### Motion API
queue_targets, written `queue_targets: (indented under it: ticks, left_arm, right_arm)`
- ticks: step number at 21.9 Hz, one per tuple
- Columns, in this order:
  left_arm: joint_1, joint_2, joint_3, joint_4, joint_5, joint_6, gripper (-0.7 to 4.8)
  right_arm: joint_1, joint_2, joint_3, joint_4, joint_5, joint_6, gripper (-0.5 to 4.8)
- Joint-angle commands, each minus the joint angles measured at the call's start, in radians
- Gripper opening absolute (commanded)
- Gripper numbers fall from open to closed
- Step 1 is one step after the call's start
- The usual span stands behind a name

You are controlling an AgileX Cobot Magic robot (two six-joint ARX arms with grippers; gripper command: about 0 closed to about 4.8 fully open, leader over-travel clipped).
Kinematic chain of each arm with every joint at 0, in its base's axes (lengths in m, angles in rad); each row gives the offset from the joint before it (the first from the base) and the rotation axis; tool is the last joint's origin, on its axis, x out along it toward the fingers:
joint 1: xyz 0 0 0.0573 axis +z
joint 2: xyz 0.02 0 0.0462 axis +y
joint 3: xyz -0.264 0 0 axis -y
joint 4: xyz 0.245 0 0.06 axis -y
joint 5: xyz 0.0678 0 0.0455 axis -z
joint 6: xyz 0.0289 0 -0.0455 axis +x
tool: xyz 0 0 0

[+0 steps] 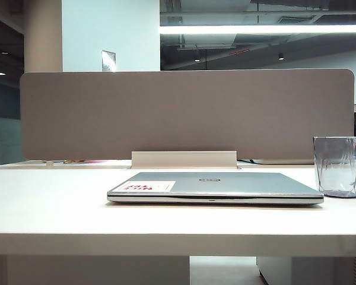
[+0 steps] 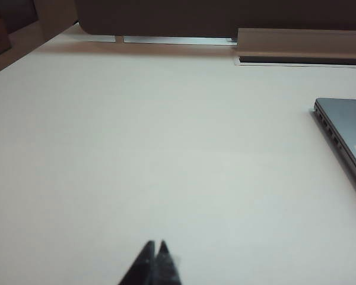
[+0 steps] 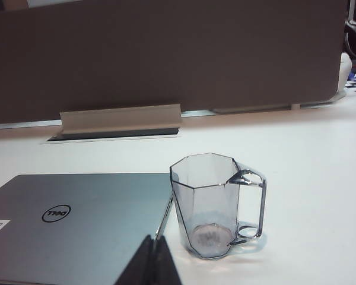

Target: Pick up the water cup and place it on the right side of the laptop.

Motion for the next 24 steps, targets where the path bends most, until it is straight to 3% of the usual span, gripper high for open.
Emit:
queue_targets:
  ticks: [1,24]
  left_arm:
    - [-0.001,0.0,0.003,0.009,-0.003,-0.003,-0.05]
    - [-0.001,0.0,0.003,0.009,-0.003,-0.003,-0.05]
  right_arm:
    - [-0.001,-0.002,-0.006,-0.005,0.084,-0.006,-0.08]
    - [-0.001,-0.002,-0.006,-0.032,0.1,-0.011,-0.08]
